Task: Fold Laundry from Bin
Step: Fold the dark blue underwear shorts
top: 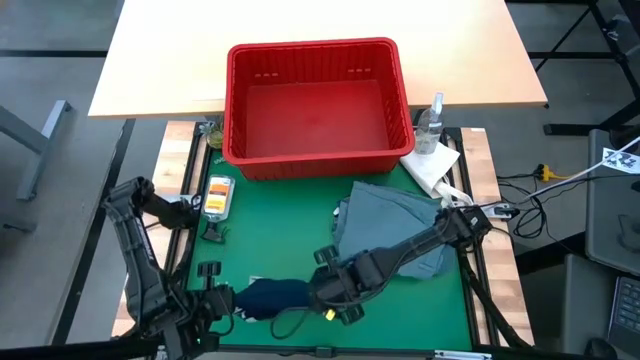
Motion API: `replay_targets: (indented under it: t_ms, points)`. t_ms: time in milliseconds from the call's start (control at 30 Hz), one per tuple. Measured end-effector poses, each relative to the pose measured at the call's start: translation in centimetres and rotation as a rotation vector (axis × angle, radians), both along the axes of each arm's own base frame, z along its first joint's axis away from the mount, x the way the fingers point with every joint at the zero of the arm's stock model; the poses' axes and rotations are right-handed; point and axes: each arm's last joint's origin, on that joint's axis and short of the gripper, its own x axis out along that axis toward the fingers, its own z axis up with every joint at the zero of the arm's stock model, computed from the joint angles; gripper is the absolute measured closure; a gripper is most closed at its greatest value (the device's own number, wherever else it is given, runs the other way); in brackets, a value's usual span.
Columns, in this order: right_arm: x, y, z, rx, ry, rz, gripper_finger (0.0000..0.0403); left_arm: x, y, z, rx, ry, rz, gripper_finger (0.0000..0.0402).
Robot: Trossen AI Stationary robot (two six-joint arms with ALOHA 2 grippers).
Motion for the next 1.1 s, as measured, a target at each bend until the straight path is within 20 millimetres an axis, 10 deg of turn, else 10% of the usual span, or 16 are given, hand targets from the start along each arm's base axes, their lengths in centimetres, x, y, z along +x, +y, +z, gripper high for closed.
replay_targets:
  t_ms: [267,733,1100]
  points:
    - [0.7,0.3,-1.6,0.073,0.069,0.024,0.0379,-0.6,-0.9,-0.5,-0.011,0.006,0.009,0.0402]
    - [0.8,0.5,-1.6,0.083,0.057,0.024,0.0228,-0.8,-1.4,-0.4,-0.041,-0.008,0.001,0.0401]
    - [2.1,3.0,-3.8,0.126,-0.017,0.097,0.0217,-0.8,-1.4,-0.4,-0.051,-0.013,0.008,0.0401]
